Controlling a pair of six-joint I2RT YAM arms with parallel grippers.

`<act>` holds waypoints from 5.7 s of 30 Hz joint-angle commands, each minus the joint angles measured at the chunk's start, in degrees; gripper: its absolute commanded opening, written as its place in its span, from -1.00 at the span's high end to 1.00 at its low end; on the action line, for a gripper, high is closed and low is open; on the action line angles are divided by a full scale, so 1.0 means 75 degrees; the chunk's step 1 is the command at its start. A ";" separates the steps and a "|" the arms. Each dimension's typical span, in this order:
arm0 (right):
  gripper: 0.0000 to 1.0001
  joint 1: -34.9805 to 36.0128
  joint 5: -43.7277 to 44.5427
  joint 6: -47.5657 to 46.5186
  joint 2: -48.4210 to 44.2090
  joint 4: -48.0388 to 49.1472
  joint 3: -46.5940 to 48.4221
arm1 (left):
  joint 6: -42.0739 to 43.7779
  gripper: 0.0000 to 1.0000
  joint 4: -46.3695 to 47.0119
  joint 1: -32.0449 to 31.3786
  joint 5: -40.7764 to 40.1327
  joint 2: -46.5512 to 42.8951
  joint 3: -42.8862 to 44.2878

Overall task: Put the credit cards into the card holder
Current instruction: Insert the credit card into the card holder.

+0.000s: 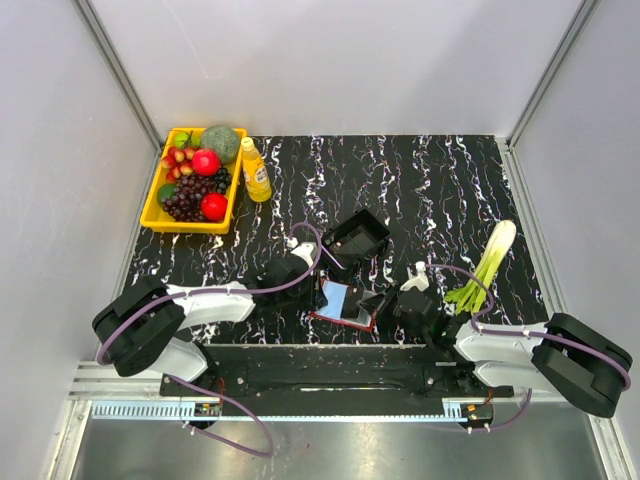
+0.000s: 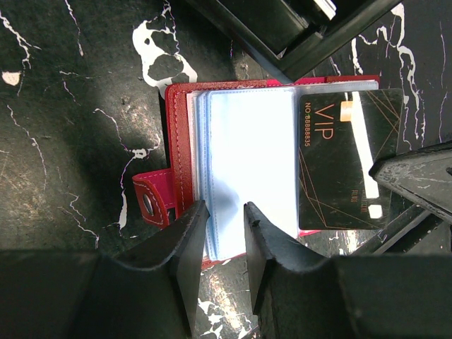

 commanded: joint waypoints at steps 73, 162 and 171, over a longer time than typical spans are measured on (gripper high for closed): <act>1.00 0.0071 0.0105 0.0068 0.0886 0.0983 0.0082 | 0.0249 0.38 -0.0290 0.0004 -0.0560 0.0203 0.0099; -0.01 -0.0058 0.0468 -0.1045 -0.0637 -0.4513 0.1254 | 0.0437 -0.08 0.0623 0.0590 -0.0666 -0.1064 -0.0791; -0.01 -0.0058 0.0678 -0.0975 -0.0413 -0.4255 0.1243 | 0.0319 0.20 0.0952 0.0602 -0.0618 -0.0361 -0.0476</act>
